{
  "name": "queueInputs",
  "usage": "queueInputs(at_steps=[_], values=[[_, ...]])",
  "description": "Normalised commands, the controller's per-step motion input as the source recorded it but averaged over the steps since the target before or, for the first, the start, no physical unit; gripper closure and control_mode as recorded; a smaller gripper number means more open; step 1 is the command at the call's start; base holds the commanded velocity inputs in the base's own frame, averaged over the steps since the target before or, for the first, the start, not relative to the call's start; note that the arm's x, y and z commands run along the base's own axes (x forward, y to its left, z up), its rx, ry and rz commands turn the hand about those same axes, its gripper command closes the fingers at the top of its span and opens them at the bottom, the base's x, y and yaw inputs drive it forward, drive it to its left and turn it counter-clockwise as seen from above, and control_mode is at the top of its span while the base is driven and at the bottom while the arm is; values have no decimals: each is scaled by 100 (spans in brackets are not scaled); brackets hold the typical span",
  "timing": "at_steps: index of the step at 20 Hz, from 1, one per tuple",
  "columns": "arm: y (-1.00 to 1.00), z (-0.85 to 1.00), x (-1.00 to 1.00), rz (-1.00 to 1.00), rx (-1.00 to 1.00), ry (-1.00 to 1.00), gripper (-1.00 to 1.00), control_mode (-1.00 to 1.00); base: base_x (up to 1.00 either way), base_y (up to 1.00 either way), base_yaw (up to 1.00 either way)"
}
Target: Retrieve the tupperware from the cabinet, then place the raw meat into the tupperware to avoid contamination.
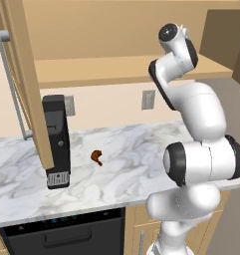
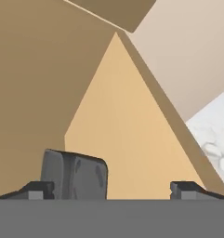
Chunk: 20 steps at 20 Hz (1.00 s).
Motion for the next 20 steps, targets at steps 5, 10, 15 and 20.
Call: queueInputs(at_steps=[5, 10, 15, 20], values=[[-9, -17, 43, 2, 1, -10, -100, -100, 0, 0, 0], [-6, -13, 43, 1, 1, -3, -100, -100, 0, 0, 0], [-4, -7, 49, 0, 6, 1, -100, -100, 0, 0, 0], [-6, -8, 52, 0, 9, 1, -100, -100, 0, 0, 0]])
